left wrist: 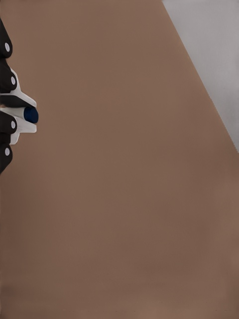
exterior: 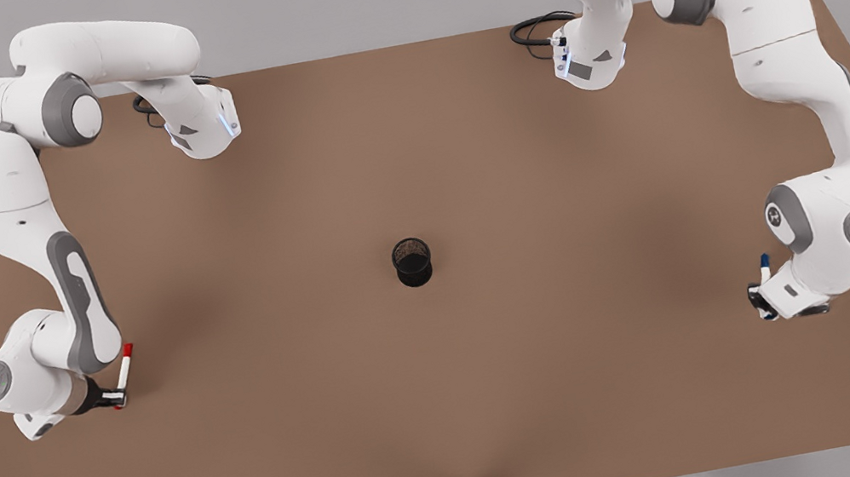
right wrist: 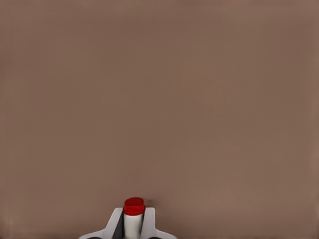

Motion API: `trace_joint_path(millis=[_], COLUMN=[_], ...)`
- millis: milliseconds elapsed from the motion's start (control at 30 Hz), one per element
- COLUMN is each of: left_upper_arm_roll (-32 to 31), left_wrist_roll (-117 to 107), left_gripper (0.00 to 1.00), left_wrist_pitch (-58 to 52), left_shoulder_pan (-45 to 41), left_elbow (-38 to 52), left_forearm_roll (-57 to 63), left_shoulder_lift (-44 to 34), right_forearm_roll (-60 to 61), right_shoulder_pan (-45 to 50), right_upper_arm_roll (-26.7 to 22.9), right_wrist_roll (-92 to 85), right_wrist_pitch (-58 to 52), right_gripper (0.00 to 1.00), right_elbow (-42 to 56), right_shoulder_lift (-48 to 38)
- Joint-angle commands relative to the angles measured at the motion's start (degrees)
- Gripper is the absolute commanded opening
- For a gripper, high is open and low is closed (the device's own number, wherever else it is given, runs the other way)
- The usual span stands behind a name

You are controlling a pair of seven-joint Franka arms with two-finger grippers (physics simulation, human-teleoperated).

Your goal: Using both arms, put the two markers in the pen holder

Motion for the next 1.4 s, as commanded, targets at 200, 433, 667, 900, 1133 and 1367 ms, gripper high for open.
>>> trace_joint_path(millis=[200, 433, 667, 900, 1133, 1367], left_upper_arm_roll=[-1.7, -8.6, -16.7, -17.9, -17.8, -18.1], left_wrist_roll=[-66.2, -66.3, -56.0, -23.4, -12.5, -12.5], left_gripper=[0.21, 0.21, 0.21, 0.21, 0.21, 0.22], left_wrist_pitch=[-25.9, 4.0, 40.9, 48.6, 54.9, 54.9], left_shoulder_pan=[-26.1, -30.9, -31.3, -31.9, -32.7, -32.4], left_elbow=[10.9, 7.6, -5.6, -12.8, -16.3, -27.6], left_forearm_roll=[-11.5, -28.1, -31.1, -30.9, -30.5, -30.8], left_shoulder_lift=[-5.6, -4.9, -3.5, -3.8, -3.3, -11.5], right_forearm_roll=[-1.6, -1.6, -2.7, -4.7, -4.9, -5.2], right_shoulder_pan=[1.1, 8.4, 8.9, 8.7, 9.7, 11.2], right_upper_arm_roll=[7.0, 11.3, 21.1, 33.3, 36.7, 36.7], right_wrist_roll=[-0.5, 11.5, 23.1, 37.9, 42.8, 44.9], right_wrist_pitch=[-8.7, -20.7, -27.2, -29.2, -28.9, -28.9], right_gripper=[0.21, 0.21, 0.21, 0.21, 0.21, 0.21], right_elbow=[2.3, 3.6, 3.6, 4.8, 4.9, 5.4], right_shoulder_lift=[-11.4, -19.1, -22.9, -23.5, -23.3, -23.2])
